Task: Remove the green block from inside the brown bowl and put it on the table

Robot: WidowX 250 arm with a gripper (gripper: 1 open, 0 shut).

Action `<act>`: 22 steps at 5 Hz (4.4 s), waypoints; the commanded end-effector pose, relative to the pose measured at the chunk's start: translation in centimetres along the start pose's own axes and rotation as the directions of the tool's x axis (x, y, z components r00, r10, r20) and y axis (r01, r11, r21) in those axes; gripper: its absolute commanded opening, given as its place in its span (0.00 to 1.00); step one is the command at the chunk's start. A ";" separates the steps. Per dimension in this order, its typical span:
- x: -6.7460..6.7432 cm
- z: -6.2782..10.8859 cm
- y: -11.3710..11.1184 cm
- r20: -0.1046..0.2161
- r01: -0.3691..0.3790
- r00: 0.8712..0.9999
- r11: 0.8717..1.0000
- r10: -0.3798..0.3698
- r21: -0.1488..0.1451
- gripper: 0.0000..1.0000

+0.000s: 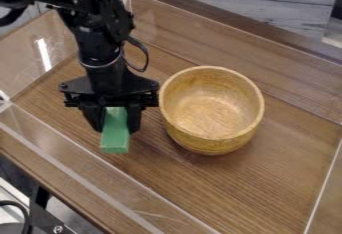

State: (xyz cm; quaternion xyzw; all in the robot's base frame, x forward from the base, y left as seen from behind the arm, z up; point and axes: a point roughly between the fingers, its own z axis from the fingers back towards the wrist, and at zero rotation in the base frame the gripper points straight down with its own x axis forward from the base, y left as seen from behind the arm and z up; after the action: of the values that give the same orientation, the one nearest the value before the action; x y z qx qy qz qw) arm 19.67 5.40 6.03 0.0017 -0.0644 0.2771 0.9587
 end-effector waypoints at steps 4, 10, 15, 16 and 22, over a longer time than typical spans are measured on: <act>1.2 -1.5 -1.0 0.028 0.174 0.985 0.984 -0.173 -0.039 0.00; 0.7 0.2 -3.3 0.025 0.338 0.941 0.938 -0.337 -0.072 1.00; 2.1 5.2 -3.3 0.060 0.271 0.962 0.955 -0.266 -0.121 1.00; 1.6 5.7 -2.6 0.055 0.331 0.944 0.934 -0.327 -0.132 0.00; -0.6 7.6 -4.9 0.033 0.505 0.861 0.845 -0.508 -0.174 1.00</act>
State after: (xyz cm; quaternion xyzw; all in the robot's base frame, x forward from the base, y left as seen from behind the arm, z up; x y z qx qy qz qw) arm 20.46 0.77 12.97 -0.0706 -0.0635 0.0160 0.9954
